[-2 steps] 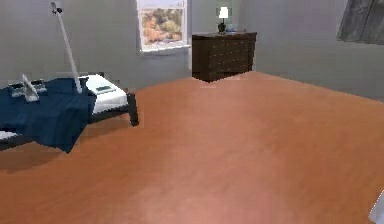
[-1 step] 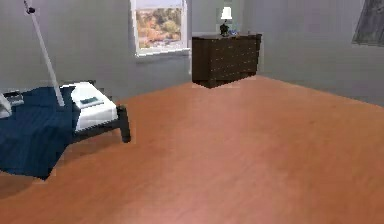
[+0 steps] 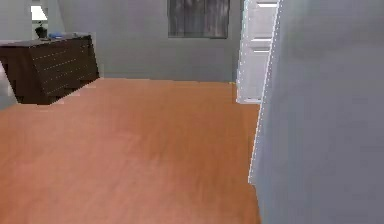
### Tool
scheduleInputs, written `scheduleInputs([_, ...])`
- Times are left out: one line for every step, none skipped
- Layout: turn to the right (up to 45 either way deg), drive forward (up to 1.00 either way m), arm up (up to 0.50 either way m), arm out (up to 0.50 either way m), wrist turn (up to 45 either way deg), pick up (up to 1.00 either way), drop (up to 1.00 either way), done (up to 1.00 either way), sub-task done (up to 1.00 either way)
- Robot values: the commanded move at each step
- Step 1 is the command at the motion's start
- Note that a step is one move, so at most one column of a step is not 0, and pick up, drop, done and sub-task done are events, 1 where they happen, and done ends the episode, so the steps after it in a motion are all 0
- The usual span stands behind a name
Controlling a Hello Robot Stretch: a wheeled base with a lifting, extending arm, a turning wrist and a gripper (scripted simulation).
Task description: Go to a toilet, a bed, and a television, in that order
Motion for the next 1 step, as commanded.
scheduleInputs([0.0,1.00,0.00,0.00,0.0,0.00,0.00,0.00,0.00])
